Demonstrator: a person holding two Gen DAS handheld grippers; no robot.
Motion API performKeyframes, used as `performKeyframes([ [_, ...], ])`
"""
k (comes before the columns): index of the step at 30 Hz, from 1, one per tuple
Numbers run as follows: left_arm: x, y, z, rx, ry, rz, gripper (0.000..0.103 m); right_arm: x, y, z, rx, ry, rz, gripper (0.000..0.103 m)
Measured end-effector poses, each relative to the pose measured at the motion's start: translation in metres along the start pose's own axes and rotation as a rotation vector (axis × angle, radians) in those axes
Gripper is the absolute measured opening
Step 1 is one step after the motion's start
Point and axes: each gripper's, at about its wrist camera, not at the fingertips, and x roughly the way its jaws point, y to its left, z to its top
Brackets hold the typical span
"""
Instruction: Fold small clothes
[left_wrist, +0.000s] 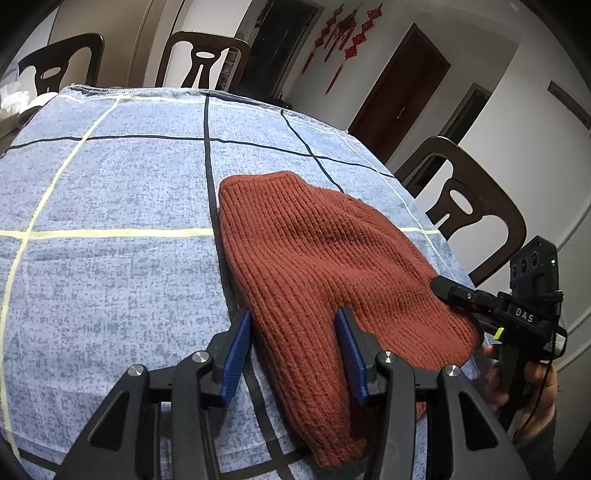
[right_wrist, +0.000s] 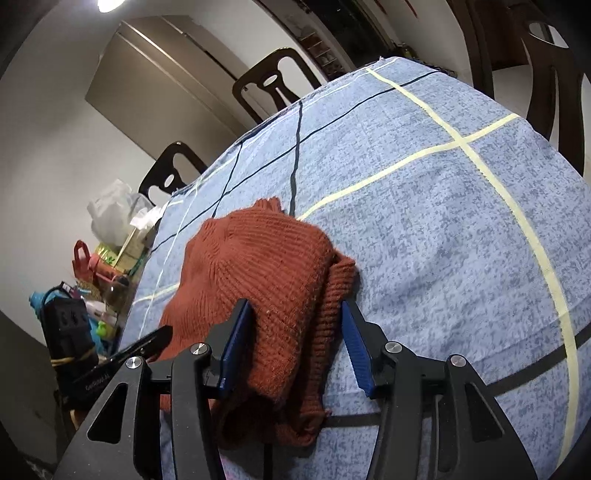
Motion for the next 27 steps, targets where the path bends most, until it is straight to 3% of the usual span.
performKeyframes([
  [7,0.003,-0.009,0.0,0.018,0.002,0.037,0.051,0.005,-0.004,0.0,0.021,0.024,0.062,0.05],
  [12,0.007,-0.011,0.002,0.019,0.006,0.05,0.051,0.01,0.001,0.004,0.008,0.027,0.036,0.05],
  [19,0.009,-0.012,0.005,0.013,0.014,0.064,0.051,0.008,0.013,0.003,-0.031,0.025,-0.001,0.027],
  [27,0.0,-0.018,0.009,0.056,-0.007,0.062,0.03,-0.004,0.031,0.006,-0.069,-0.008,0.004,0.022],
])
